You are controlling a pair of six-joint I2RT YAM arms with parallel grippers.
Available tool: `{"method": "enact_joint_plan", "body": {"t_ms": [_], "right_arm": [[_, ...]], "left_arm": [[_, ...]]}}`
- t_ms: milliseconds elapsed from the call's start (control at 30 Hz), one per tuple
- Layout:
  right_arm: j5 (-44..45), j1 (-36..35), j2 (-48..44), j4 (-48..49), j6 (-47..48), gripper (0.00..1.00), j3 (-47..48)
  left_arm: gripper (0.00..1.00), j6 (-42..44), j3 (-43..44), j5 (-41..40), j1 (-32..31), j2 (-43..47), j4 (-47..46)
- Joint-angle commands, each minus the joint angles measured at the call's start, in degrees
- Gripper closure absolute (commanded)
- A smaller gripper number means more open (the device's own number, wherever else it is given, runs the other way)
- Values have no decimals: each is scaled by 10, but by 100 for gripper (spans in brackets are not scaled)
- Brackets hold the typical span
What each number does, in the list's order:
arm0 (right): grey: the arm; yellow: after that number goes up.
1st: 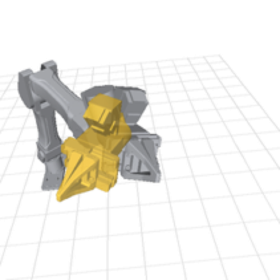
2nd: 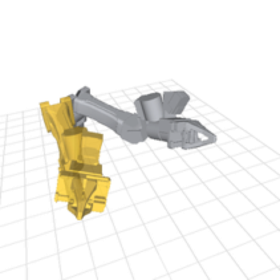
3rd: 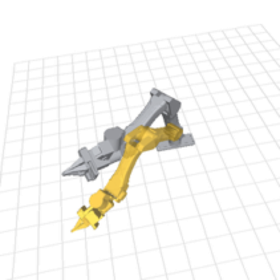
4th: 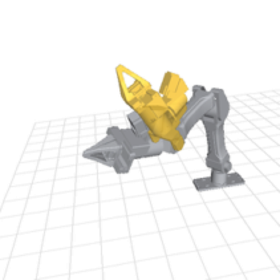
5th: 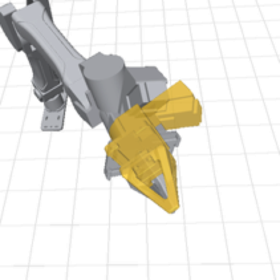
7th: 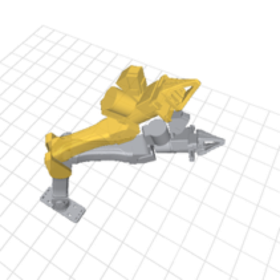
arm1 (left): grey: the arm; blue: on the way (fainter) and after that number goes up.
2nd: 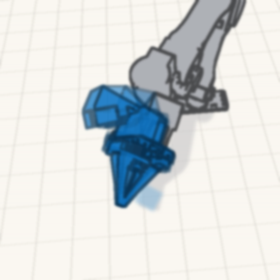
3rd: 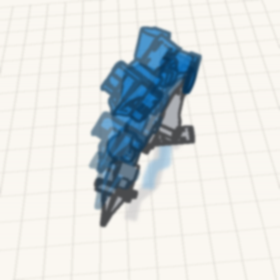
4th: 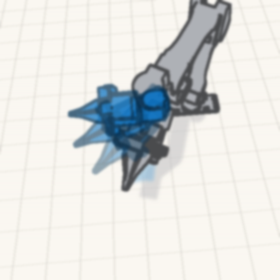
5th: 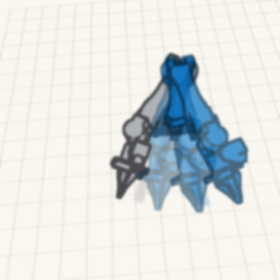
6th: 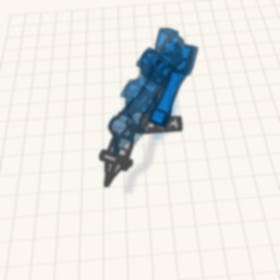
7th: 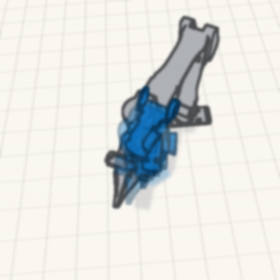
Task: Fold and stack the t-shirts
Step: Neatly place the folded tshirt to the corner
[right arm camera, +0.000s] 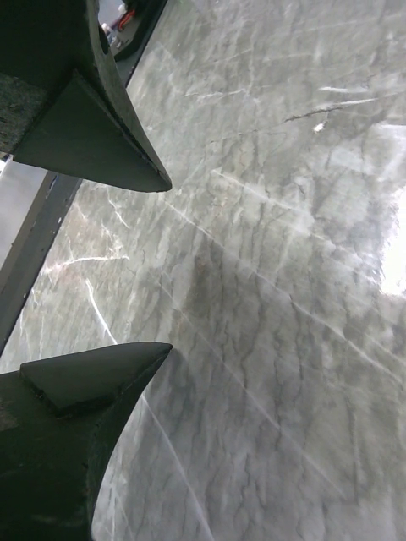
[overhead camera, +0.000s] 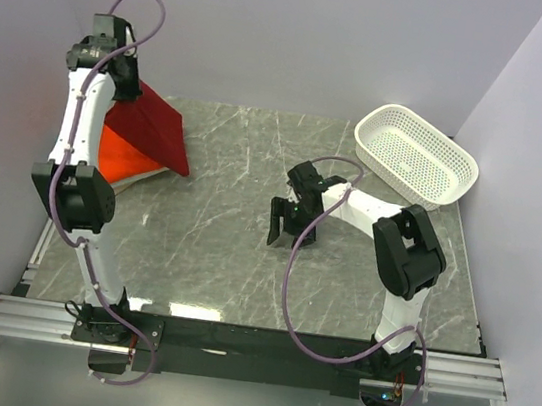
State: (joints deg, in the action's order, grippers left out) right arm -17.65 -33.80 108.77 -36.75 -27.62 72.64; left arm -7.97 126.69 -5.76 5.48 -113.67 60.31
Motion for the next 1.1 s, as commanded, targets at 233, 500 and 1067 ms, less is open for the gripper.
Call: {"method": "enact_joint_plan", "body": {"t_ms": [233, 500, 1067], "right_arm": [[-10, -20, -23, 9, -7, 22, 6], [-14, -24, -15, 11, -6, 22, 10], [-20, -35, -8, 10, -8, 22, 21]], "left_arm": [[100, -4, 31, 61, 62, 55, -59], [100, -8, 16, 78, 95, 59, -70], [100, -19, -15, 107, 136, 88, -105]]}}
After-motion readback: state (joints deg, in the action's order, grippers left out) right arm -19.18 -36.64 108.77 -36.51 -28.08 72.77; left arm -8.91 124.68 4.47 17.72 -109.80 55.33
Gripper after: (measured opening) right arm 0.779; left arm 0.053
